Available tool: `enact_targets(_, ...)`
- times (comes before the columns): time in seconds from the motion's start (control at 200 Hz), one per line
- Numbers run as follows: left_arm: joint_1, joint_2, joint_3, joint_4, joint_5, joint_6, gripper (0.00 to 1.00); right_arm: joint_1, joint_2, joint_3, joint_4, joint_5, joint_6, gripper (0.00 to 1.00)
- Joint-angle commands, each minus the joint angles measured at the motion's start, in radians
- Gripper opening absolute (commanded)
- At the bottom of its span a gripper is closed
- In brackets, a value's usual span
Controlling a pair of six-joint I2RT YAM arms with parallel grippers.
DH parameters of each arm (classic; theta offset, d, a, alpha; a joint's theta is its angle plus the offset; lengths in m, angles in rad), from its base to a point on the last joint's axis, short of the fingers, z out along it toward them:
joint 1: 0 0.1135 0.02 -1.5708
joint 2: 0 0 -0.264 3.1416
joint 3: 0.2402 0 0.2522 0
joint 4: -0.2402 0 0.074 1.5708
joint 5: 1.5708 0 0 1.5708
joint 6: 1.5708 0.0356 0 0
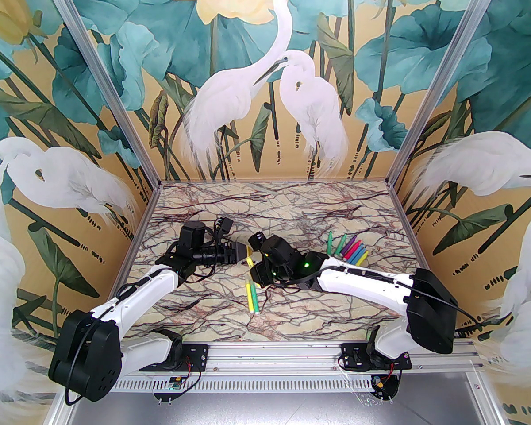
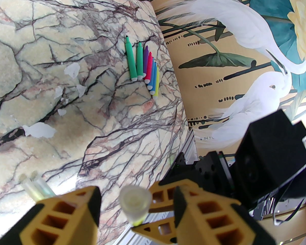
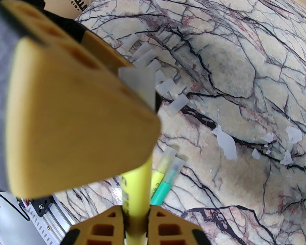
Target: Open the pen caps
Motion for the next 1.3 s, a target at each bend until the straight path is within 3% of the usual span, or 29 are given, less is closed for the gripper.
enact_targets(0.0, -0.004, 0.009, 0.030, -0.024, -0.002, 0.019, 0.47, 0.007, 0.003, 0.029, 0.023, -0.022, -0.019, 0.13)
enact_targets(0.49, -0.004, 0.006, 0.030, -0.025, -0.031, 0.016, 0.29, 0.013, 0.006, 0.020, 0.026, -0.014, -0.027, 0.13)
enact_targets(0.81, -0.005, 0.002, 0.032, -0.013, -0.006, -0.010, 0.08, 0.012, 0.007, 0.017, 0.041, 0.006, -0.030, 0.25)
enact_targets(0.995, -0.004, 0.003, 0.032, 0.018, 0.036, -0.037, 0.06, 0.009, 0.023, 0.021, 0.067, 0.012, -0.032, 0.34)
enact_targets(1.29, -0.004, -0.004, 0.031, 0.031, 0.061, -0.048, 0.05, 0.004, 0.050, 0.044, 0.081, 0.004, -0.042, 0.36)
